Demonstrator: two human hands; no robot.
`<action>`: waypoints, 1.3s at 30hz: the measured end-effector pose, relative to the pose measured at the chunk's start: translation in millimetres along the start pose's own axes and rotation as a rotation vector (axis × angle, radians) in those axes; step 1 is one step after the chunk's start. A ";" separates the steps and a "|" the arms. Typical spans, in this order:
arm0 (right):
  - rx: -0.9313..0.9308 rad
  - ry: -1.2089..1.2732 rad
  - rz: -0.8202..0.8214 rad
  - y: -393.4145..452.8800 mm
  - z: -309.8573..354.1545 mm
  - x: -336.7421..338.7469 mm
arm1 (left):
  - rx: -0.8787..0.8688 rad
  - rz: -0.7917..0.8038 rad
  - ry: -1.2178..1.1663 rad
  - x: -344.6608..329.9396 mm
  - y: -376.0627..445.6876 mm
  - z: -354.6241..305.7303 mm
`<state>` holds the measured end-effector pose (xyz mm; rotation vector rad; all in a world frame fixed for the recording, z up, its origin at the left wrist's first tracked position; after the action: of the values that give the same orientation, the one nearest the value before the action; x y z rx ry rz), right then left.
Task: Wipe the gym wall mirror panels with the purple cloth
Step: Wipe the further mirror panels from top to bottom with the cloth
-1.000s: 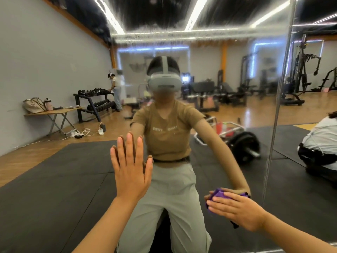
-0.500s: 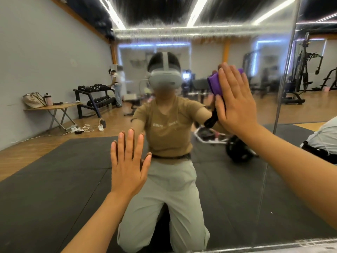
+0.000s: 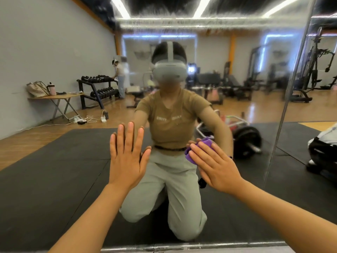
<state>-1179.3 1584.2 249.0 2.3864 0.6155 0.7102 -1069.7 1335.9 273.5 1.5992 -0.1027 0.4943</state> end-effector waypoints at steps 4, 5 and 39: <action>-0.037 0.046 -0.021 -2.5 2.3 -1.8 | 0.002 0.032 0.027 1.6 0.5 3.3; -0.046 0.056 -0.030 -2.2 2.3 -2.4 | 0.000 0.034 0.034 1.8 0.8 4.4; -0.239 0.056 -0.053 1.0 31.6 -7.7 | 0.169 -0.021 -0.191 -12.9 -53.8 10.0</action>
<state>-1165.7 1567.0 225.0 2.1303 0.5798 0.7839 -1059.5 1328.8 218.6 1.8093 -0.1924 0.3403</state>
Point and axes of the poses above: each hand's wrist, its own y-axis towards the middle knuckle, its own x-axis out of the back of the hand, z = x × y, the point moved 4 cm from there along y, towards the middle knuckle, and after that the axes turned 9 degrees about x, right-handed, at the moved point
